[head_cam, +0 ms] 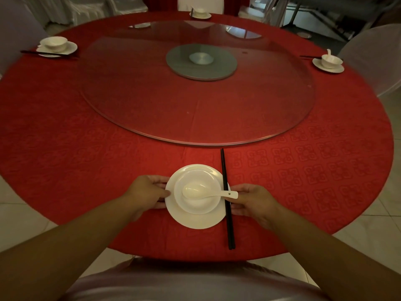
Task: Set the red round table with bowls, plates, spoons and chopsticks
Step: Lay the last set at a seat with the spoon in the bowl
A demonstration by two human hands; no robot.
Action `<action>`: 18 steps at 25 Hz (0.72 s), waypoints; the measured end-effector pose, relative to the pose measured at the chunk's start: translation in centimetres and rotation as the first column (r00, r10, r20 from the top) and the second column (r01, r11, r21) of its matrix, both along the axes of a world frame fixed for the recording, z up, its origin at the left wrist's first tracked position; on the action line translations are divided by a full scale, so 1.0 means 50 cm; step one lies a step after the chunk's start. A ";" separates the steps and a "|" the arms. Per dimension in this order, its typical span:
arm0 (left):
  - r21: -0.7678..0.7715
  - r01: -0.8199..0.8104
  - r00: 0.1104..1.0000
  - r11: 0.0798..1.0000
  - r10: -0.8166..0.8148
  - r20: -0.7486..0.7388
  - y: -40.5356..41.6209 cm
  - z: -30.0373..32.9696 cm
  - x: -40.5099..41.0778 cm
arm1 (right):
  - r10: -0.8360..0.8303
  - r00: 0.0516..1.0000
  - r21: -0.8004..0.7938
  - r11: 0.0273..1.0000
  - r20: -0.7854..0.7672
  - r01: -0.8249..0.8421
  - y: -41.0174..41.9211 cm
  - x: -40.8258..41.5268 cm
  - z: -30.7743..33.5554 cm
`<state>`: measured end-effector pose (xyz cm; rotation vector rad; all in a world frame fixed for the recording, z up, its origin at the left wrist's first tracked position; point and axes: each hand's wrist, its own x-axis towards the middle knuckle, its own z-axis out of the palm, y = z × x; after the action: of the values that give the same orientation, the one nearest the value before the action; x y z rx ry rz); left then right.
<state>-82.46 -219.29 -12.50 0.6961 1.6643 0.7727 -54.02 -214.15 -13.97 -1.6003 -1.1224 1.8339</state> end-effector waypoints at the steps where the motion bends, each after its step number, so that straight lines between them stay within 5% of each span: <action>1: -0.004 0.001 1.000 1.000 -0.001 0.003 0.000 0.001 -0.001 | 0.001 1.000 -0.006 1.000 -0.001 -0.001 0.000 0.002 0.001; 7: 0.102 0.008 0.959 0.995 0.021 -0.282 0.011 0.007 -0.013 | -0.161 0.986 0.025 0.987 0.034 0.160 -0.005 0.031 0.029; 12: 0.106 -0.033 0.992 0.994 0.045 -0.121 0.014 0.019 -0.007 | -0.017 1.000 0.013 1.000 -0.005 0.018 -0.027 0.021 0.066; 18: 0.119 -0.071 0.993 0.990 0.081 -0.083 0.023 -0.006 -0.010 | -0.163 0.986 0.018 0.986 -0.029 0.163 -0.012 0.003 0.083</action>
<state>-82.96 -218.16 -12.79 0.7609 1.7443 0.9102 -53.87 -214.74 -9.84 -1.5999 -0.9651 1.7276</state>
